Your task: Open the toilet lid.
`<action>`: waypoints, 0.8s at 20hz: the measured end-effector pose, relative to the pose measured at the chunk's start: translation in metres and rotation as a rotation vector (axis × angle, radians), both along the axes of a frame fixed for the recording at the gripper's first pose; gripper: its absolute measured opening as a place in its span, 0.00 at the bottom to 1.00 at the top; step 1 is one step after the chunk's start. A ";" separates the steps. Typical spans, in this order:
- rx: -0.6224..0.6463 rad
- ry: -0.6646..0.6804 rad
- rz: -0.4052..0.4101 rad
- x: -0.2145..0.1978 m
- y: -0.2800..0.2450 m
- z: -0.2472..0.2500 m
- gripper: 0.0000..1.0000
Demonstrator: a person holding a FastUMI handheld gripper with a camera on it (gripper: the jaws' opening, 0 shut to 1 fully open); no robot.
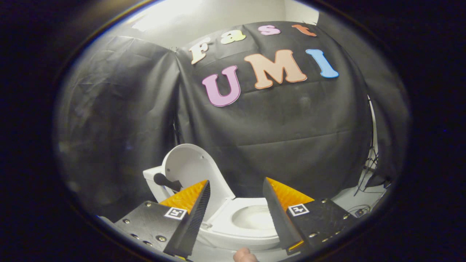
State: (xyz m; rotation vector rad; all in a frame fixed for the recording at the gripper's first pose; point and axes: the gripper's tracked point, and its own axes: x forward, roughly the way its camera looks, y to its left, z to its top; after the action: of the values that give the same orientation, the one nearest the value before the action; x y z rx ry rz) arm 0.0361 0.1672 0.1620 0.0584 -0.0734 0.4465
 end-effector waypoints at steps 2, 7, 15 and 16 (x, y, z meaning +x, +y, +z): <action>-0.009 -0.015 -0.001 0.000 -0.002 0.002 0.86; -0.068 -0.012 -0.013 0.007 -0.005 -0.011 0.86; -0.047 0.011 -0.055 0.024 -0.020 -0.017 0.86; -0.034 0.021 -0.062 0.026 -0.022 -0.018 0.86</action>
State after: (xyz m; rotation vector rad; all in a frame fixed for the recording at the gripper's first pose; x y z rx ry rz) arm 0.0622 0.1455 0.1441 0.0275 -0.0464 0.3848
